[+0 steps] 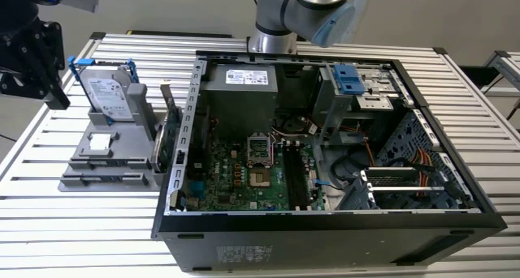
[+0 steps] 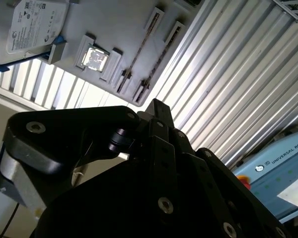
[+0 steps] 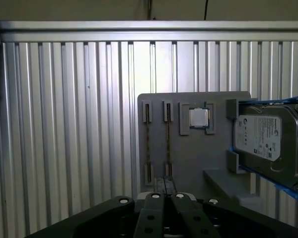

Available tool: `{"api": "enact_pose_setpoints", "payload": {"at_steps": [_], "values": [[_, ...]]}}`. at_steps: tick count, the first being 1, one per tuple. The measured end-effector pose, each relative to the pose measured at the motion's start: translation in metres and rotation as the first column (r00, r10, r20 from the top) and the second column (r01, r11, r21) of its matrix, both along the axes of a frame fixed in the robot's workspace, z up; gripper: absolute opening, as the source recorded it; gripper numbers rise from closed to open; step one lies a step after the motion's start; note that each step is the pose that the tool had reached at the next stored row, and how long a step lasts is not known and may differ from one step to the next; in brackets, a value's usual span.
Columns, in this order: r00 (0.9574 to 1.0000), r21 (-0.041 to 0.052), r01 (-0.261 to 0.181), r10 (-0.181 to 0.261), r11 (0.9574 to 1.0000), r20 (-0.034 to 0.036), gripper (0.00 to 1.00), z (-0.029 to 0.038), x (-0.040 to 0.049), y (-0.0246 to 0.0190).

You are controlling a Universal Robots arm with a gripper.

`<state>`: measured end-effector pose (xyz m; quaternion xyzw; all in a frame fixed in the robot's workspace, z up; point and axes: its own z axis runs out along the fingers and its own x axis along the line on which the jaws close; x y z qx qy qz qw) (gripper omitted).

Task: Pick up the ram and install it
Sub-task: 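Pick up the ram and move it above insertion slot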

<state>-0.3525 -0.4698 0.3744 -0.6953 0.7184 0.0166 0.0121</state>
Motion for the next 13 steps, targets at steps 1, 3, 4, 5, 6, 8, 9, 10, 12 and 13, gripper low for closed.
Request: {"api": "enact_pose_setpoints", "payload": {"at_steps": [1,3,4,5,6,8,9,10,12,13], "values": [[1.0000,-0.0001,0.000,0.000,1.0000,0.0000,0.00,-0.0002,0.0001,-0.0001],[1.0000,-0.0001,0.000,0.000,1.0000,0.0000,0.00,-0.0007,0.0001,-0.0001],[1.0000,-0.0001,0.000,0.000,1.0000,0.0000,0.00,-0.0009,0.0001,-0.0001],[1.0000,-0.0002,0.000,0.000,1.0000,-0.0001,0.00,-0.0011,0.0000,0.0000],[1.0000,-0.0002,0.000,0.000,1.0000,0.0000,0.00,-0.0013,0.0000,0.0000],[1.0000,-0.0002,0.000,0.000,1.0000,0.0000,0.00,-0.0017,0.0000,0.0000],[1.0000,-0.0002,0.000,0.000,1.0000,0.0000,0.00,-0.0018,0.0000,0.0000],[1.0000,-0.0002,0.000,0.000,1.0000,0.0000,0.00,-0.0020,0.0000,0.0000],[1.0000,-0.0002,0.000,0.000,1.0000,0.0000,0.00,-0.0029,0.0000,0.0000],[1.0000,-0.0003,0.000,0.000,1.0000,0.0000,0.00,-0.0037,0.0000,0.0000]]}}
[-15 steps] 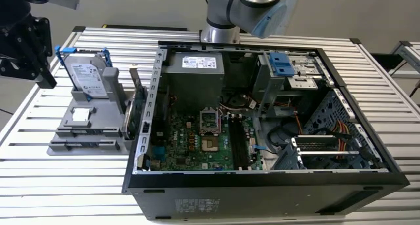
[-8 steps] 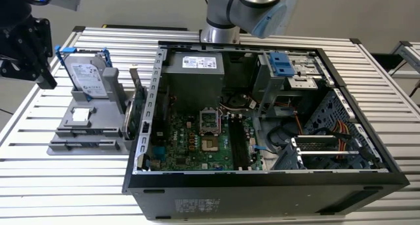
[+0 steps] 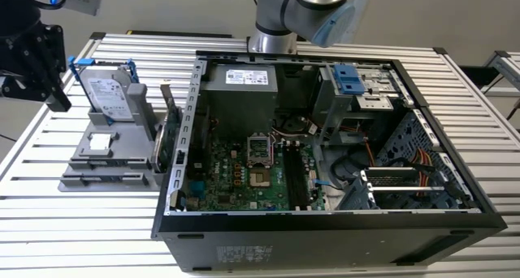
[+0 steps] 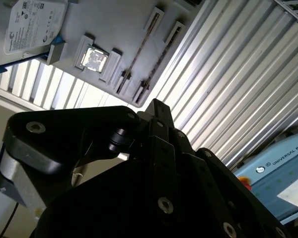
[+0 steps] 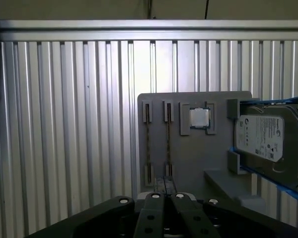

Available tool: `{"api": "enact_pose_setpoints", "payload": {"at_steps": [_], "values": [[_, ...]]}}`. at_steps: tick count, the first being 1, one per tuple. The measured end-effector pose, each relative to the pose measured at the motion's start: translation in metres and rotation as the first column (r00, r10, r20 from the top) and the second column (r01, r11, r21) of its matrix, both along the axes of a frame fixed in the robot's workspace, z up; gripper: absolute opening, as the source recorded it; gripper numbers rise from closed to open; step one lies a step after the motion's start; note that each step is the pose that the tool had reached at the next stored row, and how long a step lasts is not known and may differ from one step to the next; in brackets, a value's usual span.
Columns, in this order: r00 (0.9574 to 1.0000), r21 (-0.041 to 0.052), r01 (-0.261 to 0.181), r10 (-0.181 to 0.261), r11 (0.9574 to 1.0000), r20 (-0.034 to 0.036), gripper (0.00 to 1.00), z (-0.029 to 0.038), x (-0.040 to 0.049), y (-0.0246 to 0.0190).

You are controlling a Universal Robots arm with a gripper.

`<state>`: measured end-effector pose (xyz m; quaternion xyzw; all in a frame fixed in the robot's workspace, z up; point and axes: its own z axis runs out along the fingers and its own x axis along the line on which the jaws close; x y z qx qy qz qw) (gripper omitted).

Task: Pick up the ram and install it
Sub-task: 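Pick up the ram and move it above insertion slot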

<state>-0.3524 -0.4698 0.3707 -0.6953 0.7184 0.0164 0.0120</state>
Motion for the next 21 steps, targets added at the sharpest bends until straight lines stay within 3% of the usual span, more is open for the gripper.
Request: {"api": "enact_pose_setpoints", "payload": {"at_steps": [21], "values": [[1.0000,-0.0035,0.000,0.000,1.0000,0.0000,0.00,-0.0099,0.0000,0.0019]]}}
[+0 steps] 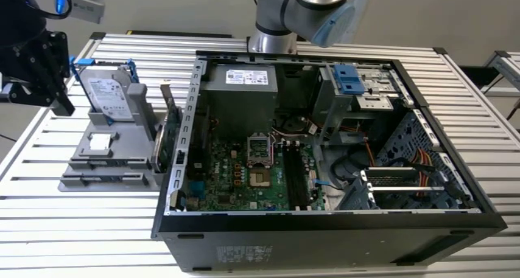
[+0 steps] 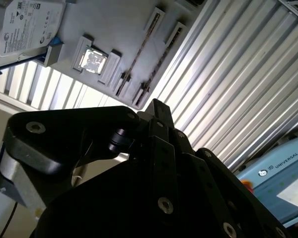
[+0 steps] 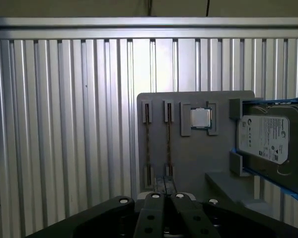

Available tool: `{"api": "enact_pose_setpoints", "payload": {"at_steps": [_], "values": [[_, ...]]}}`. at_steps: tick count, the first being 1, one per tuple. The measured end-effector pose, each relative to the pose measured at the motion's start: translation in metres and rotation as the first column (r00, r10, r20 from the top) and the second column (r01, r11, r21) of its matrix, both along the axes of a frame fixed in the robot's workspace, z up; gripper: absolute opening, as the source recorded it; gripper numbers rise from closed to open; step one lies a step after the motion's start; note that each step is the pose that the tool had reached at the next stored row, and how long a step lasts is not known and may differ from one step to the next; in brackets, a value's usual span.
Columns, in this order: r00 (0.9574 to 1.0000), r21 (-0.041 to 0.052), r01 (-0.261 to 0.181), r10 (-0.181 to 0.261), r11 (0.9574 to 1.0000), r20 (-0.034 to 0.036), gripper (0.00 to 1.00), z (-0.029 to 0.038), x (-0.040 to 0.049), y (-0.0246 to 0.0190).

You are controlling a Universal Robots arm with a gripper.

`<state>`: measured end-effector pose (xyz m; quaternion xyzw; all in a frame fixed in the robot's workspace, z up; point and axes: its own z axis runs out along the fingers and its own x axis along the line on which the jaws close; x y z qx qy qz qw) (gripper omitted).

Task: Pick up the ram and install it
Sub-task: 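Pick up the ram and move it above insertion slot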

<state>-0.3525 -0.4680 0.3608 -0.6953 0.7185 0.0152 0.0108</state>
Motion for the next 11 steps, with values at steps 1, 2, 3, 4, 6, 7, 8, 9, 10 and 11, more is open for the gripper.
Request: {"api": "enact_pose_setpoints", "payload": {"at_steps": [1,2,3,4,6,7,8,9,10,11], "values": [[1.0000,-0.0003,0.000,0.000,1.0000,0.0000,0.00,-0.0004,0.0001,0.0001],[1.0000,-0.0004,0.000,0.000,1.0000,-0.0001,0.00,-0.0007,0.0001,0.0001],[1.0000,-0.0005,0.000,0.000,1.0000,-0.0001,0.00,-0.0011,0.0000,0.0002],[1.0000,-0.0007,0.000,0.000,1.0000,-0.0001,0.00,-0.0015,0.0000,0.0003],[1.0000,-0.0008,0.000,0.000,1.0000,0.0000,0.00,-0.0023,0.0000,0.0004],[1.0000,-0.0008,0.000,0.000,1.0000,0.0000,0.00,-0.0027,0.0000,0.0004],[1.0000,-0.0008,0.000,0.000,1.0000,0.0000,0.00,-0.0031,0.0000,0.0005],[1.0000,-0.0009,0.000,0.000,1.0000,0.0000,0.00,-0.0034,0.0001,0.0005],[1.0000,-0.0011,0.000,0.000,1.0000,-0.0001,0.00,-0.0037,0.0000,0.0006],[1.0000,-0.0011,0.000,0.000,1.0000,0.0000,0.00,-0.0041,0.0000,0.0007]]}}
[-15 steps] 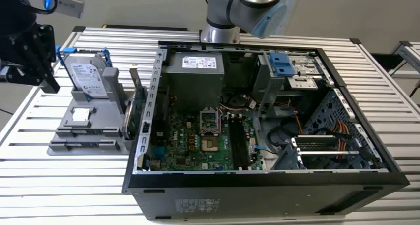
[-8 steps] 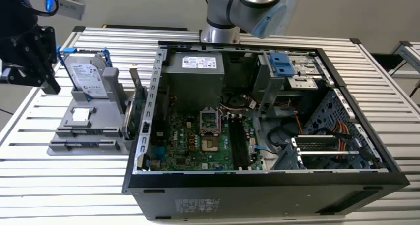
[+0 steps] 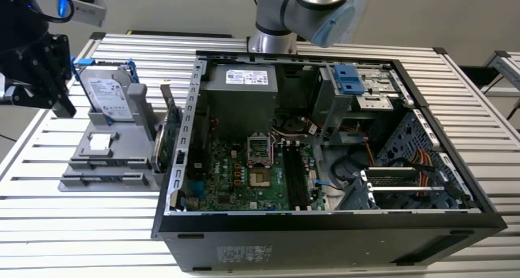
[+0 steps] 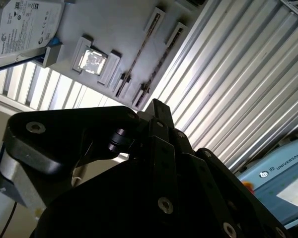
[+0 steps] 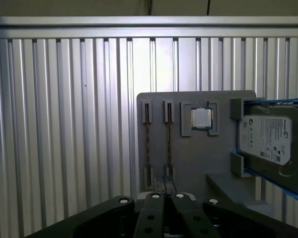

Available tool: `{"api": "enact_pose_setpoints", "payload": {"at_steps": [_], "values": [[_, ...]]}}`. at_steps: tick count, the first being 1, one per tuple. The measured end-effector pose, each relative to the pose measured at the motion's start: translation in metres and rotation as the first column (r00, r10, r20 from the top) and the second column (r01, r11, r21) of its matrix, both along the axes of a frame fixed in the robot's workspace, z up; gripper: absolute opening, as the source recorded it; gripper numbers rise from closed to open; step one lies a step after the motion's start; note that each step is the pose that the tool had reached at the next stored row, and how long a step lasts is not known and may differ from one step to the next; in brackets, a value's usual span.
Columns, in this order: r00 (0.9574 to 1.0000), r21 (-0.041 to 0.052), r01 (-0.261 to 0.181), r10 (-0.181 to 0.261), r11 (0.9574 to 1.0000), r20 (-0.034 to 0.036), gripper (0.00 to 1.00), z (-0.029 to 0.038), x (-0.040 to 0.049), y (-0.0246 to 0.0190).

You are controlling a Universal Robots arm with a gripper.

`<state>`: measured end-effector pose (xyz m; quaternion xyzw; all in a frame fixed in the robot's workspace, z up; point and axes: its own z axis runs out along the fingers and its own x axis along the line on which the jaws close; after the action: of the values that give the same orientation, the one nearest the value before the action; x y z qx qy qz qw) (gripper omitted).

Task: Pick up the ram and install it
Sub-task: 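Pick up the ram and move it above insertion slot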

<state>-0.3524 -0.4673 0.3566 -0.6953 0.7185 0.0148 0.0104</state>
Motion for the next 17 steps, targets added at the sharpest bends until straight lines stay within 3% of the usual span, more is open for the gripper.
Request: {"api": "enact_pose_setpoints", "payload": {"at_steps": [17], "values": [[1.0000,-0.0014,0.000,0.000,1.0000,0.0001,0.00,-0.0050,0.0000,0.0002]]}}
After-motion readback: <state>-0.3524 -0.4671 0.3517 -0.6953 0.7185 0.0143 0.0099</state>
